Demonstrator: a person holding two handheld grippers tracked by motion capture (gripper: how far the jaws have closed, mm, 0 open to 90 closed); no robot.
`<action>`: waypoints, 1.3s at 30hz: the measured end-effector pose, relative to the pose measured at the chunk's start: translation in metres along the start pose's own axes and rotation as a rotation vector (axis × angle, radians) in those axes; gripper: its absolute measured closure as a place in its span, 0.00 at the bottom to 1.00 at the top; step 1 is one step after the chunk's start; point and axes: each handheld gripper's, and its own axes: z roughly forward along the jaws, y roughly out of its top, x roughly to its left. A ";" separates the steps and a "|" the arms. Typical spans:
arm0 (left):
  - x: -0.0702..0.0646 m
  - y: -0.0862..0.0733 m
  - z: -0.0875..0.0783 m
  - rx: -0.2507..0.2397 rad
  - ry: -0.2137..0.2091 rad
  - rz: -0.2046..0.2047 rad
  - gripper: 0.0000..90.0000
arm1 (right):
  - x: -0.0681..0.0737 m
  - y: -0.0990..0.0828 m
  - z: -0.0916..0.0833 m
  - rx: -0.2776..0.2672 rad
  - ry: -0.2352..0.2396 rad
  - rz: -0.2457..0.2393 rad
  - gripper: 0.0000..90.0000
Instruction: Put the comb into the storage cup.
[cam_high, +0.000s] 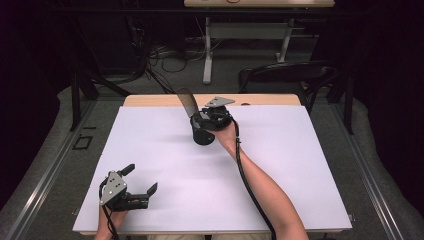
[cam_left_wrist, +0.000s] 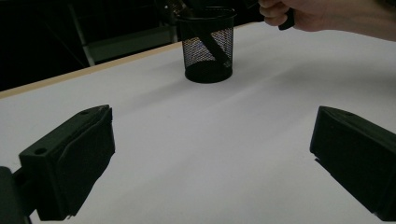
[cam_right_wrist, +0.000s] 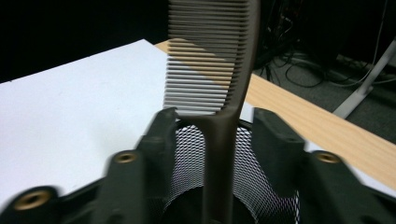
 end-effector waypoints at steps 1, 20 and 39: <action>0.000 0.000 0.000 0.001 0.001 0.002 0.00 | 0.000 0.000 -0.002 0.003 0.001 0.005 0.45; -0.001 0.000 0.002 0.009 -0.001 0.006 0.00 | 0.001 0.010 -0.032 0.077 0.105 0.010 0.12; -0.002 0.001 0.002 0.010 -0.002 0.002 0.00 | 0.005 0.002 -0.063 0.148 0.172 -0.007 0.00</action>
